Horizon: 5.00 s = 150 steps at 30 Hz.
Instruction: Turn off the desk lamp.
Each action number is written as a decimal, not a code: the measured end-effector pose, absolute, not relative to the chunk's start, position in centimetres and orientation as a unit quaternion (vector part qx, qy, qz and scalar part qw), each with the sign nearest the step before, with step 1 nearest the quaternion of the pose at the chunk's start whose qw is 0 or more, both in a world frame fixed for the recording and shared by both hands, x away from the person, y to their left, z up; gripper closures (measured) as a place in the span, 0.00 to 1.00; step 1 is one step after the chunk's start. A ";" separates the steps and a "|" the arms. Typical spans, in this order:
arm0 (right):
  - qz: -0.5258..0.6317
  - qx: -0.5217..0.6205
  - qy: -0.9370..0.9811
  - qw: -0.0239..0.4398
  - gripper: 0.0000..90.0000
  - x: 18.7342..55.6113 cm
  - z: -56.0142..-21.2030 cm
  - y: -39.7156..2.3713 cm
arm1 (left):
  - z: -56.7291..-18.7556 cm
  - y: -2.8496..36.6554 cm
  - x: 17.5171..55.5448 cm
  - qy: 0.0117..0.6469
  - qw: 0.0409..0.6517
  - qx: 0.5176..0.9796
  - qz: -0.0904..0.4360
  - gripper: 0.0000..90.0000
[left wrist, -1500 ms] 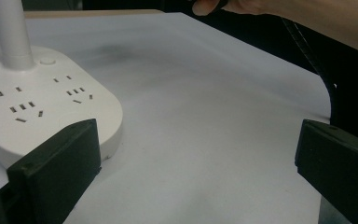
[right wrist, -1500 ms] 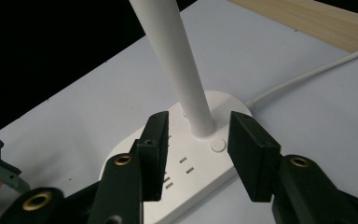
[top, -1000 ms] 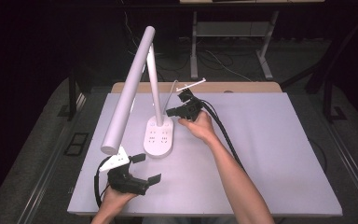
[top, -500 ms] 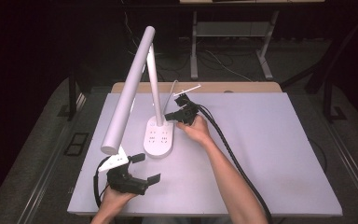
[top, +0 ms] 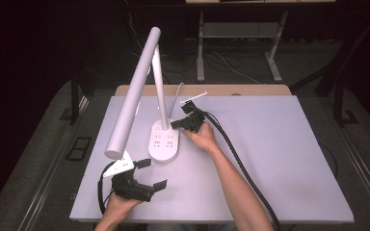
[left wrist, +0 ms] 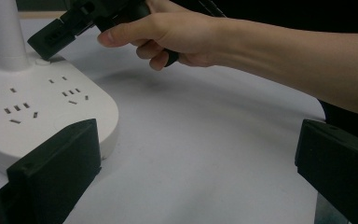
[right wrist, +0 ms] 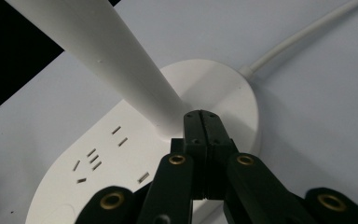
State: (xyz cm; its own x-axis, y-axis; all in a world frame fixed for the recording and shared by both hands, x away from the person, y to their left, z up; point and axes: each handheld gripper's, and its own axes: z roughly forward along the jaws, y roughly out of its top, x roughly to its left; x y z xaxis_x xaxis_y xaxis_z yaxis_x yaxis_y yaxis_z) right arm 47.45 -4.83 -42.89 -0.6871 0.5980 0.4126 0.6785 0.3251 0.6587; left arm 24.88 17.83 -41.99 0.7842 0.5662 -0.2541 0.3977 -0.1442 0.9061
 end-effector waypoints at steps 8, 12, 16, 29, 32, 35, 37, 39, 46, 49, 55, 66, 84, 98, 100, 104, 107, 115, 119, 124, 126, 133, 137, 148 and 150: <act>-0.423 -0.389 -0.818 0.037 1.00 47.2 -42.9 -4.6 | -42.0 18.0 24.9 0.326 0.570 0.751 0.077 0.00; -0.413 -0.386 -0.825 0.023 1.00 47.1 -42.6 -4.6 | -42.0 18.1 25.0 0.327 0.569 0.750 0.077 0.00; -0.412 -0.389 -0.823 0.029 1.00 47.3 -42.7 -5.0 | -42.0 18.2 25.1 0.327 0.569 0.750 0.077 0.00; -0.424 -0.390 -0.817 0.035 1.00 47.3 -42.8 -4.6 | -42.0 18.2 24.9 0.326 0.569 0.751 0.078 0.00; -0.418 -0.387 -0.821 0.023 1.00 47.1 -42.7 -4.5 | -42.0 18.1 25.0 0.327 0.569 0.751 0.078 0.00; -0.415 -0.387 -0.823 0.014 1.00 47.0 -42.7 -4.3 | -42.0 18.1 25.0 0.326 0.567 0.752 0.078 0.00; -0.422 -0.391 -0.817 0.023 1.00 47.1 -42.9 -4.5 | -42.0 18.1 25.0 0.325 0.567 0.752 0.078 0.00; -0.423 -0.392 -0.817 0.020 1.00 47.0 -42.9 -4.5 | -42.1 18.1 25.0 0.326 0.568 0.752 0.077 0.00; -0.418 -0.392 -0.819 0.016 1.00 46.9 -42.7 -4.3 | -42.0 18.2 25.0 0.327 0.567 0.752 0.079 0.00; -0.422 -0.392 -0.817 0.018 1.00 46.9 -42.6 -4.4 | -42.0 18.1 25.0 0.326 0.568 0.752 0.079 0.00; -0.419 -0.388 -0.821 0.017 1.00 46.9 -42.6 -4.3 | -42.0 18.2 25.0 0.328 0.567 0.752 0.080 0.00; -0.428 -0.384 -0.818 0.019 1.00 46.6 -43.0 -4.2 | -42.1 18.0 25.1 0.327 0.564 0.754 0.078 0.00; -0.435 -0.386 -0.814 0.006 1.00 46.0 -42.0 -5.3 | -42.1 18.2 25.1 0.327 0.566 0.753 0.080 0.00; -0.449 -0.373 -0.812 -0.001 0.88 44.4 -39.1 -8.6 | -42.1 18.2 25.1 0.329 0.564 0.753 0.081 0.00; -0.456 -0.369 -0.810 -0.003 0.85 44.0 -38.4 -9.3 | -42.1 18.2 25.2 0.329 0.564 0.753 0.081 0.00; -0.456 -0.364 -0.812 -0.019 0.73 43.2 -37.6 -10.3 | -42.2 18.1 25.2 0.329 0.563 0.754 0.079 0.00; -0.455 -0.362 -0.813 -0.024 0.63 42.5 -37.1 -11.1 | -42.2 18.1 25.2 0.329 0.564 0.754 0.079 0.00; -0.456 -0.355 -0.815 -0.032 0.21 40.8 -35.9 -13.4 | -42.2 18.0 25.2 0.329 0.562 0.754 0.079 0.00; -0.460 -0.351 -0.815 -0.028 0.04 40.0 -35.3 -14.7 | -42.2 18.0 25.1 0.330 0.562 0.754 0.080 0.00; -0.463 -0.350 -0.814 -0.026 0.01 38.8 -35.0 -16.4 | -42.2 18.0 25.1 0.329 0.561 0.755 0.079 0.00; -0.462 -0.351 -0.814 -0.029 0.01 38.2 -34.9 -17.1 | -42.2 18.0 25.1 0.328 0.561 0.756 0.080 0.00; -0.472 -0.360 -0.804 -0.031 0.01 36.1 -34.9 -19.8 | -42.2 18.0 25.0 0.329 0.560 0.756 0.081 0.00; -0.472 -0.366 -0.801 -0.036 0.01 34.8 -35.2 -21.3 | -42.1 18.0 25.0 0.329 0.561 0.755 0.082 0.00; -0.474 -0.389 -0.789 -0.049 0.01 31.2 -36.6 -25.0 | -42.1 18.0 24.9 0.329 0.560 0.756 0.083 0.00; -0.474 -0.394 -0.786 -0.050 0.01 30.3 -36.9 -25.7 | -42.1 18.0 24.9 0.329 0.559 0.756 0.083 0.00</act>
